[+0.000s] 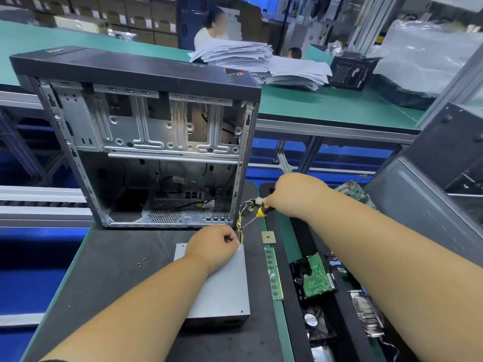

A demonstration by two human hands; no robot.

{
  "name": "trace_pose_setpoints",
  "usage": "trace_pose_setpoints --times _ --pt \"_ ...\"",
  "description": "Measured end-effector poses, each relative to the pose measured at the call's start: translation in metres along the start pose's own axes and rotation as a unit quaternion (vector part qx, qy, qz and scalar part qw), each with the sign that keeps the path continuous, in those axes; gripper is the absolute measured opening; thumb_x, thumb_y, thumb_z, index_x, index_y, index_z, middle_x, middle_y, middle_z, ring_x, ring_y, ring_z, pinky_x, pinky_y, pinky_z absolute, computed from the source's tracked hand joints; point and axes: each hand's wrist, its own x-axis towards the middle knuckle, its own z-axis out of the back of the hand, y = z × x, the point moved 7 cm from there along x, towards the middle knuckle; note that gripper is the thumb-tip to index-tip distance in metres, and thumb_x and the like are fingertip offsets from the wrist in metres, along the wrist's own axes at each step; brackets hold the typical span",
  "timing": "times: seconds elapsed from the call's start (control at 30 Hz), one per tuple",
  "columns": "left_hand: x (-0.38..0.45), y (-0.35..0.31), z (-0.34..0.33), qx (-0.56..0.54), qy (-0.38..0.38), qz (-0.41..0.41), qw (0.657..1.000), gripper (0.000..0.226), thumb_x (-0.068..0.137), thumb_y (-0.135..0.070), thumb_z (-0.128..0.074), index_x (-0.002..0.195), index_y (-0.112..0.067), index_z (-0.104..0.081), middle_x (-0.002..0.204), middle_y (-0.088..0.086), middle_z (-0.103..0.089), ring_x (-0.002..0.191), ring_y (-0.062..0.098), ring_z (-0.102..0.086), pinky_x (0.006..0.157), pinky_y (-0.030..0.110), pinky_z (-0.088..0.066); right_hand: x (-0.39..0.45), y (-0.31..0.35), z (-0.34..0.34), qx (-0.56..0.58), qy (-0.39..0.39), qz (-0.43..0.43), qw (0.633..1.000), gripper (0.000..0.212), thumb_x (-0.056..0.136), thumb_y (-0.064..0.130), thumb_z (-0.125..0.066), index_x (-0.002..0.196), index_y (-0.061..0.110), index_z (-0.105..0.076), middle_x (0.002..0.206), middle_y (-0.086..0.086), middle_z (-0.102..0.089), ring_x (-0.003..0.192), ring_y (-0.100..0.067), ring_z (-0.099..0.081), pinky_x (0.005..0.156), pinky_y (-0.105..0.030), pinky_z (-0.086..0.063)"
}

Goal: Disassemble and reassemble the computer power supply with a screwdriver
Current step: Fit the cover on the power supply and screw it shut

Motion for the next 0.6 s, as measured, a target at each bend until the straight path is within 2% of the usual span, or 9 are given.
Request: trace_pose_setpoints --times 0.13,0.27,0.37,0.5,0.6 --pt "-0.001 -0.001 0.001 -0.006 0.006 -0.004 1.0 0.011 0.081 -0.034 -0.062 0.071 -0.035 -0.066 0.077 -0.022 -0.066 0.075 -0.002 -0.058 0.06 0.019 -0.041 -0.001 -0.004 -0.01 0.012 0.009 0.001 1.0 0.038 0.096 0.037 -0.051 0.066 0.015 -0.046 0.061 0.001 -0.039 0.055 -0.019 -0.034 0.052 -0.028 -0.029" --pt "-0.002 -0.001 0.002 -0.018 0.011 -0.015 1.0 0.009 0.082 -0.035 -0.066 0.074 -0.033 -0.068 0.077 -0.022 -0.066 0.076 -0.002 -0.059 0.063 0.019 -0.044 -0.003 0.001 -0.008 0.071 -0.052 0.043 0.995 0.02 0.092 0.033 -0.058 0.092 0.014 -0.063 0.081 -0.003 -0.062 0.065 -0.018 -0.049 0.056 -0.029 -0.038" --pt "-0.002 0.0 0.003 -0.023 0.014 -0.016 1.0 0.008 0.08 -0.035 -0.067 0.073 -0.035 -0.069 0.077 -0.022 -0.067 0.075 -0.002 -0.059 0.062 0.019 -0.044 -0.006 0.003 -0.004 0.114 -0.084 0.06 0.988 0.009 0.087 0.03 -0.06 0.086 0.021 -0.061 0.075 0.004 -0.059 0.059 -0.011 -0.047 0.049 -0.026 -0.033" --pt "-0.001 0.0 0.002 -0.018 0.008 -0.001 1.0 0.008 0.079 -0.036 -0.064 0.072 -0.037 -0.068 0.077 -0.022 -0.067 0.077 0.0 -0.06 0.064 0.022 -0.047 -0.01 0.005 -0.003 0.114 -0.111 0.075 0.984 0.009 0.084 0.032 -0.06 0.078 0.025 -0.058 0.064 0.006 -0.054 0.054 -0.009 -0.044 0.047 -0.025 -0.029" --pt "-0.002 0.001 0.001 -0.021 0.004 -0.013 1.0 0.012 0.08 -0.031 -0.063 0.071 -0.037 -0.066 0.078 -0.019 -0.066 0.076 0.002 -0.06 0.066 0.022 -0.049 -0.011 0.007 -0.004 0.116 -0.112 0.086 0.983 0.012 0.086 0.034 -0.06 0.079 0.025 -0.057 0.064 0.007 -0.052 0.055 -0.009 -0.044 0.047 -0.025 -0.029"
